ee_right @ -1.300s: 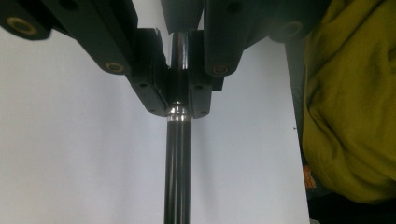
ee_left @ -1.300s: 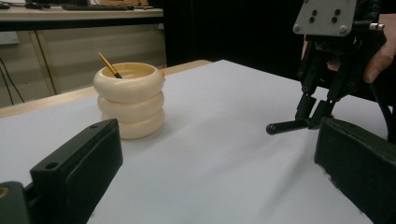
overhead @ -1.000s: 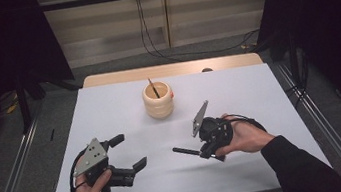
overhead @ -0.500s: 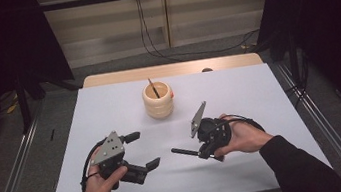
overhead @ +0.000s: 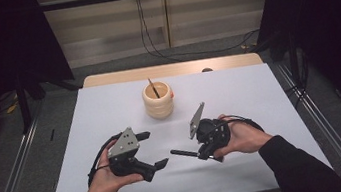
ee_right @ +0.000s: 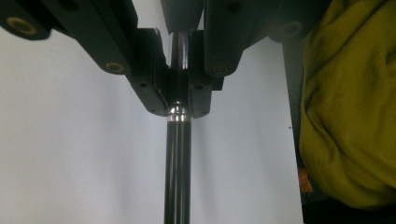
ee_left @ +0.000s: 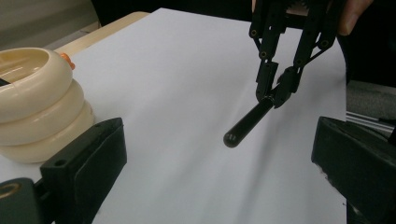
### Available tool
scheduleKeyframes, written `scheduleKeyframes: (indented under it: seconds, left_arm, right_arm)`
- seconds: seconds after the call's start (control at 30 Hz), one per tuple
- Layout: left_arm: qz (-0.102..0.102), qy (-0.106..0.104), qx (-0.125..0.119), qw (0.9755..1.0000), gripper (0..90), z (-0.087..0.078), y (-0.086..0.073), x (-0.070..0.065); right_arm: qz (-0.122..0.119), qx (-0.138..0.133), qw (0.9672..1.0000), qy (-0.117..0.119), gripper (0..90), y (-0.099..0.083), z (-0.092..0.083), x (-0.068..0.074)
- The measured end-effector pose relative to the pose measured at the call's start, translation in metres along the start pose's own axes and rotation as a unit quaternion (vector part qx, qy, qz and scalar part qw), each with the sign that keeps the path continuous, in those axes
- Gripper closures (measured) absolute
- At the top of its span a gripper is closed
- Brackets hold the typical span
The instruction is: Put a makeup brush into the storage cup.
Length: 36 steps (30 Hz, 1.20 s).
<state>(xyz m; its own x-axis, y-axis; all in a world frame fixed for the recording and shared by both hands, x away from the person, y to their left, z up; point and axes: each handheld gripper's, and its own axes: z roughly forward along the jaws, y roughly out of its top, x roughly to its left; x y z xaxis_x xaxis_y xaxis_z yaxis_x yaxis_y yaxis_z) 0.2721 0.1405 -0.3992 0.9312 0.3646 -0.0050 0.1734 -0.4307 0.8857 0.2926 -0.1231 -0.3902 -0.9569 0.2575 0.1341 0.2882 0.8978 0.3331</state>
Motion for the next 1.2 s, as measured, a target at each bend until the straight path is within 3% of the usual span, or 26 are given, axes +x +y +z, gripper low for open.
scheduleKeyframes:
  seconds: [0.13,0.33,0.5,0.6,0.67,0.83,0.93,1.0,1.1,1.17,1.2]
  left_arm:
    - [0.009,0.005,0.019,0.9998,4.4,0.004,0.003,0.0]
    - [0.024,-0.02,0.047,0.9984,6.1,0.012,0.01,-0.001]
    - [0.036,-0.027,0.061,0.9971,10.0,0.02,0.014,-0.002]
    - [0.045,-0.029,0.084,0.995,12.5,0.023,0.018,-0.002]
    - [0.038,-0.036,0.096,0.994,14.9,0.025,0.02,-0.002]
    - [0.058,-0.053,0.129,0.9886,24.3,0.031,0.023,-0.003]
    - [0.072,-0.059,0.158,0.9831,27.0,0.039,0.024,-0.005]
    - [0.067,-0.071,0.182,0.9785,30.6,0.043,0.025,-0.006]
    - [0.072,-0.082,0.195,0.9747,30.8,0.048,0.028,-0.007]
    - [0.069,-0.084,0.201,0.9736,32.5,0.051,0.029,-0.006]
    - [0.076,-0.084,0.21,0.9712,34.3,0.051,0.03,-0.006]
  right_arm:
    - [-0.004,0.001,1.0,-0.002,78.8,0.002,0.001,0.001]
    - [-0.006,0.006,1.0,0.0,78.8,0.006,0.002,0.003]
    - [-0.012,0.006,0.9999,0.001,78.7,0.007,0.003,0.003]
    - [-0.018,0.007,0.9998,0.001,78.8,0.008,0.003,0.003]
    - [-0.017,0.006,0.9998,0.0,78.8,0.009,0.003,0.004]
    - [-0.021,0.011,0.9997,0.001,78.7,0.01,0.004,0.004]
    - [-0.032,0.01,0.9994,0.002,78.8,0.011,0.005,0.003]
    - [-0.027,0.012,0.9995,0.002,78.8,0.012,0.005,0.005]
    - [-0.03,0.015,0.9994,0.001,78.8,0.013,0.005,0.005]
    - [-0.035,0.012,0.9993,0.001,78.7,0.014,0.006,0.005]
    - [-0.038,0.012,0.9992,0.003,78.7,0.014,0.006,0.005]
